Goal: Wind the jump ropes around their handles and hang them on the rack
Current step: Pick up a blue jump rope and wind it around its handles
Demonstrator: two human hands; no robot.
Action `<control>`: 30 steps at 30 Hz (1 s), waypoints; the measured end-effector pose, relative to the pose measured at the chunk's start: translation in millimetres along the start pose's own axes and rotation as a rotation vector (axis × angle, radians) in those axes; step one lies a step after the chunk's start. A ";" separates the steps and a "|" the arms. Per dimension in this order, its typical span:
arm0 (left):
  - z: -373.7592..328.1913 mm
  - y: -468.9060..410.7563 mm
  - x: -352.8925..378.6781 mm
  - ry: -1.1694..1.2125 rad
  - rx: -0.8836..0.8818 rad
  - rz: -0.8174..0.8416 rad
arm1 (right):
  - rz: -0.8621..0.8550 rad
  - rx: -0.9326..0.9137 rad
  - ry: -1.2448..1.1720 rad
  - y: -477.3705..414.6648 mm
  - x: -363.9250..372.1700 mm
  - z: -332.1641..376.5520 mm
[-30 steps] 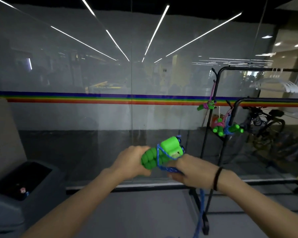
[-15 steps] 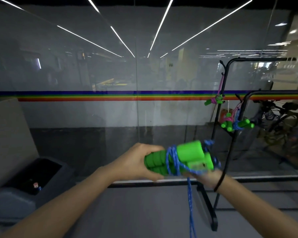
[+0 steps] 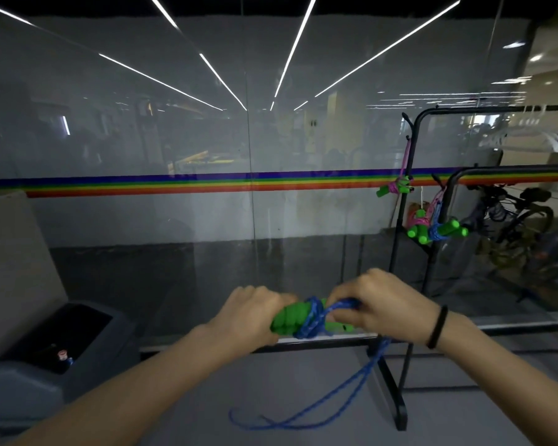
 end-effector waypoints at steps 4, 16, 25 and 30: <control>-12.2 4.6 -15.7 -0.025 0.264 -0.053 | -0.048 0.043 -0.557 -12.9 5.4 -26.5; 12.2 14.7 -8.4 0.491 0.260 -0.228 | 0.051 0.289 -1.600 -16.5 63.2 -30.0; 31.6 3.4 -13.9 1.046 -0.169 -0.478 | -0.006 0.433 -1.489 -12.8 92.4 -18.1; 46.2 1.7 -0.1 0.692 -0.331 -0.350 | 0.019 0.147 -0.423 -13.0 55.0 6.0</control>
Point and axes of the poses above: each hand's wrist, its own y-axis away from the middle knuckle, its own x-axis out of the palm, z = x × y, the point moved 5 cm from there along -y, towards the middle knuckle, and after that the axes turned 1 degree about -x, right-handed, at the moved point
